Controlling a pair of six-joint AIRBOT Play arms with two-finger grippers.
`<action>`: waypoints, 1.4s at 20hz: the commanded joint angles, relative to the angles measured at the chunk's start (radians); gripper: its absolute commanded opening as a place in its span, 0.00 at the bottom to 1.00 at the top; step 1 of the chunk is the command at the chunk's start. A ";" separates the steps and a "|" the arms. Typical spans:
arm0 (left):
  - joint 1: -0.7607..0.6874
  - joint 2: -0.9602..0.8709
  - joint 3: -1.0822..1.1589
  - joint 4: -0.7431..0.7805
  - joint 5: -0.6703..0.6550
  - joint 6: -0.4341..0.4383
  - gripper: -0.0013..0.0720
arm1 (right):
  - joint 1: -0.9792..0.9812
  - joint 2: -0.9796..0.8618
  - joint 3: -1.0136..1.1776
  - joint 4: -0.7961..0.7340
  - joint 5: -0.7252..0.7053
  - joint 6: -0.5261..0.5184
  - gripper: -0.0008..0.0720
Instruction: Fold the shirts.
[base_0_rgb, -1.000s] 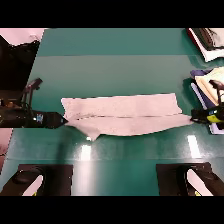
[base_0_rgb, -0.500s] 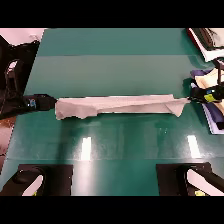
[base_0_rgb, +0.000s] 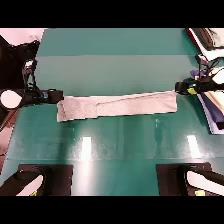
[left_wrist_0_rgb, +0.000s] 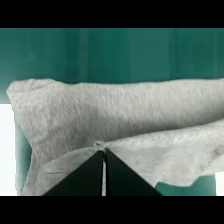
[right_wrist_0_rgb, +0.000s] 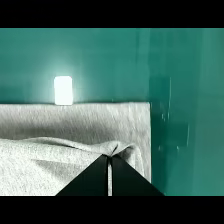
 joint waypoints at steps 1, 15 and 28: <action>0.001 -0.042 0.001 0.005 0.079 0.000 0.05 | 0.032 -0.046 0.001 0.000 -0.092 0.000 0.03; 0.001 -0.042 0.011 -0.004 -0.047 -0.026 0.24 | -0.180 -0.121 0.199 0.149 0.258 -0.197 0.58; 0.001 -0.042 0.011 -0.038 -0.193 -0.026 0.05 | -0.327 -0.474 0.201 0.471 0.513 -0.396 0.92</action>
